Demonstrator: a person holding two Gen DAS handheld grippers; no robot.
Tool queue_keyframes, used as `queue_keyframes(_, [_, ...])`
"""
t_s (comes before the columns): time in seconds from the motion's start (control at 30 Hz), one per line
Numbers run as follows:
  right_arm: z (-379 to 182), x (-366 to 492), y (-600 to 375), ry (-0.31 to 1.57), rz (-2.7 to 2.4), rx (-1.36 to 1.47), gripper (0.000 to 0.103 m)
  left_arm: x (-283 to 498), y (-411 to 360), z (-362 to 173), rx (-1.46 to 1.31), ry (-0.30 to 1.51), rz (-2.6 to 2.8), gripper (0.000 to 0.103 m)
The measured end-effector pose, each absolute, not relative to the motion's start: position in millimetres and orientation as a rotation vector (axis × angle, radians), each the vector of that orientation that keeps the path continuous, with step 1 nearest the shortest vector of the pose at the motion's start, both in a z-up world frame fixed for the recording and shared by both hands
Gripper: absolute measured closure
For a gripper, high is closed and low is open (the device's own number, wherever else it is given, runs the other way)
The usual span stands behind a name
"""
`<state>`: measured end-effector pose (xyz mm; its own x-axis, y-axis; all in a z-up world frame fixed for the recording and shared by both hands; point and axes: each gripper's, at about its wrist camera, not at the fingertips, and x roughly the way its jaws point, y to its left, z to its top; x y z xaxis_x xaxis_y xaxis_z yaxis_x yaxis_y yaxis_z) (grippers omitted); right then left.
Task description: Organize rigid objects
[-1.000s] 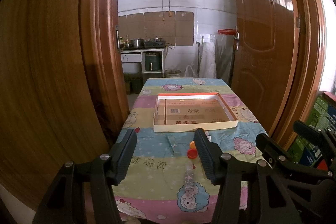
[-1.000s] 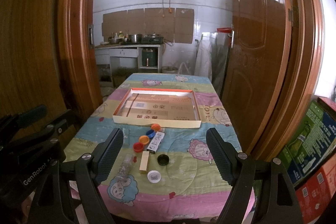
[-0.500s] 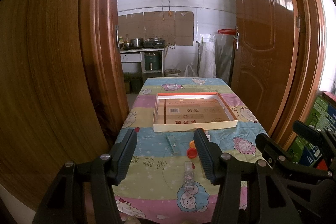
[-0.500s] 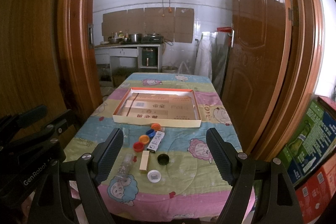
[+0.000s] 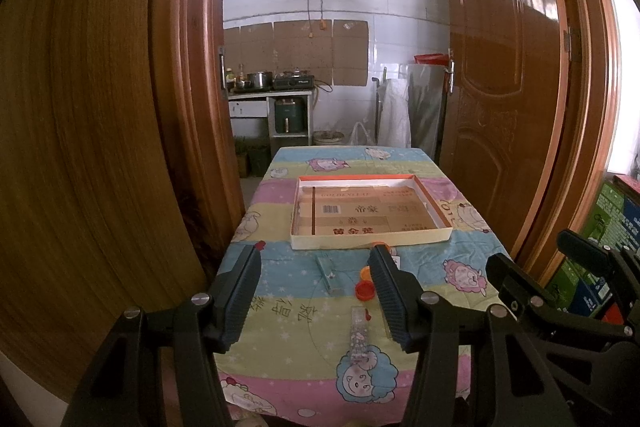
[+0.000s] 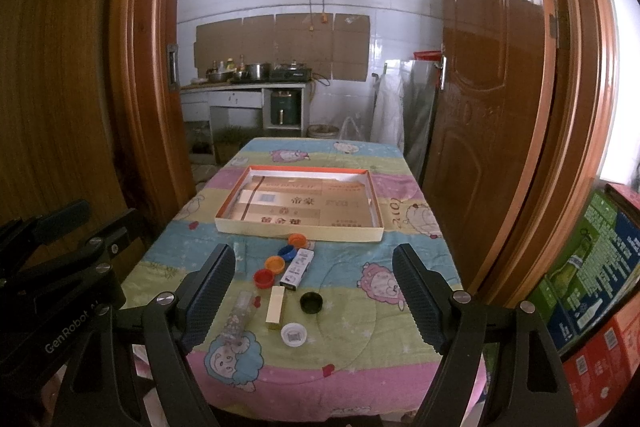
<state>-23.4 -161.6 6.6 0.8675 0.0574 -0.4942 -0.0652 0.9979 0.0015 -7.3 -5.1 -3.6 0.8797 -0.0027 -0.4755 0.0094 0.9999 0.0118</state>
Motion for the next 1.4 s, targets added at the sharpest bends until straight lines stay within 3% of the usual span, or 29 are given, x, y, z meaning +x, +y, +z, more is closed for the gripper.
queue_keyframes(0.7, [-18.8,-1.0,-182.1,0.573,0.047,0.022,0.021,14.9,6.3,-34.5,-0.039,0.589,-0.048,0.047])
queue_keyframes(1.4, [-149.2,35.1,-198.5,0.788,0.141,0.025,0.021,69.8,-19.2,-150.5,0.029,0.799,-0.197,0.048])
